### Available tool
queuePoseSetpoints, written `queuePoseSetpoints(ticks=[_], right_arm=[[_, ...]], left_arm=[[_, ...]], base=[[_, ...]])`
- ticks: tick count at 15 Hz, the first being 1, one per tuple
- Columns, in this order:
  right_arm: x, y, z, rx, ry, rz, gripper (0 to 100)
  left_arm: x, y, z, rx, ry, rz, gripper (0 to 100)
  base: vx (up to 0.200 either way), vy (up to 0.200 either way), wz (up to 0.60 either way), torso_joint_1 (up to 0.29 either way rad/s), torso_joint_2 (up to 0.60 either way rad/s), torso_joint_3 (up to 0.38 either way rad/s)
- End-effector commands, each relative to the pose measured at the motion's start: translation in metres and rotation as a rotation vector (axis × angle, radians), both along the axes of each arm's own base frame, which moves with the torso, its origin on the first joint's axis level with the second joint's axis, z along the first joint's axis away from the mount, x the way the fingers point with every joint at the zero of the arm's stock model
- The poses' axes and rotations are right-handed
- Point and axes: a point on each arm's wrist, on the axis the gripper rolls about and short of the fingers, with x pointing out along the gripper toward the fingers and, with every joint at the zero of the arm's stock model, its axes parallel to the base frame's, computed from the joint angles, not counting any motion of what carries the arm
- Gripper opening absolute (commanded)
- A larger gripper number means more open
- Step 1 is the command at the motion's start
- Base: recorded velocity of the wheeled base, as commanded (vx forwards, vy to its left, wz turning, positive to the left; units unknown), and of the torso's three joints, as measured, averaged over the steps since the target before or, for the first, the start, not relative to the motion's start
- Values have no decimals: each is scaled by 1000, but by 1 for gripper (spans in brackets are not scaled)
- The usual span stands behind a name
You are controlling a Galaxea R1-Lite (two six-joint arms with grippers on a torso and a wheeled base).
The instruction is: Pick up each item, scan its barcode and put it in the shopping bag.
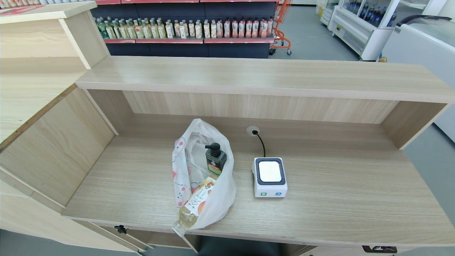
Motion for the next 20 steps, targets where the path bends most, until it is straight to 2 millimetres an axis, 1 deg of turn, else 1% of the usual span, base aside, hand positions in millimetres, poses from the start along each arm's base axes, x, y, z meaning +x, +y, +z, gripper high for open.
queuePoseSetpoints(ticks=[1,2,4,5,7,9,10,20], right_arm=[[-10,-1,-5,12,-78,-3,100],[-10,-1,-5,12,-78,-2,100],[-7,-1,-14,14,-51,-3,100],[-7,-1,-14,14,-51,-3,100],[-1,0,-28,9,-46,1,100],[4,1,-37,13,-91,3,100],[4,1,-34,11,-123,8,100],[4,1,-35,21,-111,28,100]], left_arm=[[0,0,0,0,0,0,100],[0,0,0,0,0,0,100],[0,0,0,0,0,0,100],[0,0,0,0,0,0,100],[0,0,0,0,0,0,100],[0,0,0,0,0,0,100],[0,0,0,0,0,0,100],[0,0,0,-2,0,0,100]], base=[[0,0,0,0,0,0],[0,0,0,0,0,0],[0,0,0,0,0,0],[0,0,0,0,0,0],[0,0,0,0,0,0],[0,0,0,0,0,0],[0,0,0,0,0,0],[0,0,0,0,0,0]])
